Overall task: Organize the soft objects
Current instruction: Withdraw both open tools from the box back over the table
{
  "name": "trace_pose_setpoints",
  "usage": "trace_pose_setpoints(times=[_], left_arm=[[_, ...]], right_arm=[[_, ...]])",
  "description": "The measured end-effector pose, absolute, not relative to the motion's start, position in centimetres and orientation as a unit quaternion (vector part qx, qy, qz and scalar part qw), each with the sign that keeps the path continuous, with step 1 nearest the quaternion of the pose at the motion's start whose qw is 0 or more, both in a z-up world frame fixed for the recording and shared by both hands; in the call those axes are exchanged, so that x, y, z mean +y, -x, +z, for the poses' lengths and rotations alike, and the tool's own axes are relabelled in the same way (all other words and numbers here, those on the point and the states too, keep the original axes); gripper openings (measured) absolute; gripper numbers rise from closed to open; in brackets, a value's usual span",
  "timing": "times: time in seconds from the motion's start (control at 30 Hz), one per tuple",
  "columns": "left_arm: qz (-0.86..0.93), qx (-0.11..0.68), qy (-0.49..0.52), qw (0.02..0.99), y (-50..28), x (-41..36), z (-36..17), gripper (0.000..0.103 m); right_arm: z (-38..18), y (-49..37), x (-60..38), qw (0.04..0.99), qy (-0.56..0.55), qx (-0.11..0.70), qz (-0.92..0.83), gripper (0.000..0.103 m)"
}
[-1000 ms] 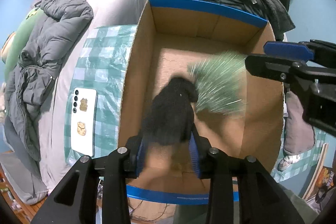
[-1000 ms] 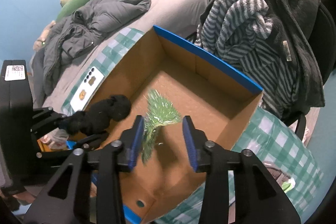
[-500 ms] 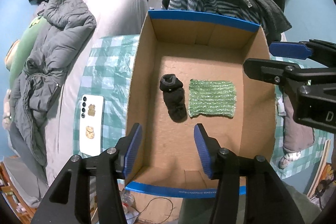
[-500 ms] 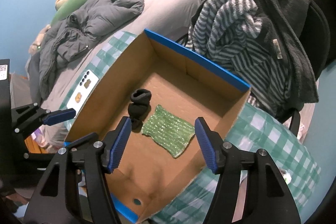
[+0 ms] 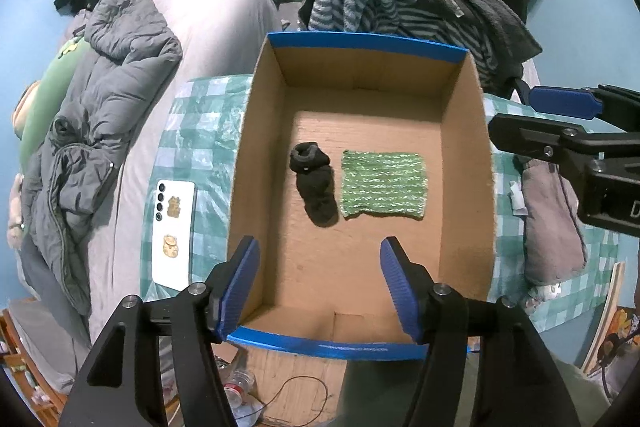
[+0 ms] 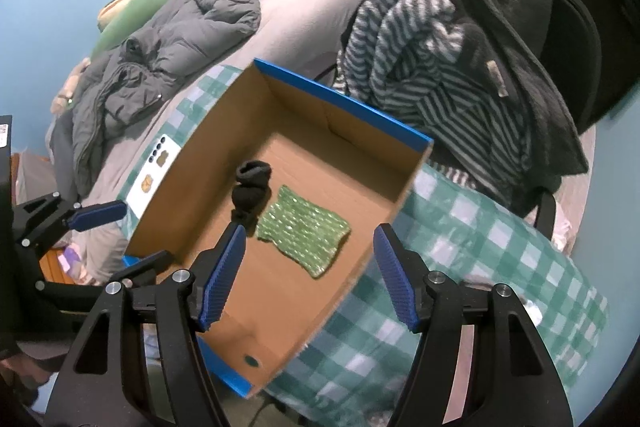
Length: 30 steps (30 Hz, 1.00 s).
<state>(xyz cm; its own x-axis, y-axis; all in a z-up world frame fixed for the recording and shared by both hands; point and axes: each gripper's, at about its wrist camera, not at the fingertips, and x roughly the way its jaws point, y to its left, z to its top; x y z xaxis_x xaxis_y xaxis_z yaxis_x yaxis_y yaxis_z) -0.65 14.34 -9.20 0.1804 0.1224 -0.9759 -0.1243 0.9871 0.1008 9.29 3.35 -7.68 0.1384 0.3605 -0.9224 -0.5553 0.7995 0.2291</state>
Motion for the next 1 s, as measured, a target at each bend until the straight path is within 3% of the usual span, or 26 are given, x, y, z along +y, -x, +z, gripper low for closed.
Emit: trace_pose_setpoints(times=[1.0], left_arm=[[0.001,0.647,-0.049,0.761,0.2,1.1,-8.7,0.069]], right_arm=[[-6.8,-7.6,-15.8,0.775,0.013,0.602,0.191,0.066]])
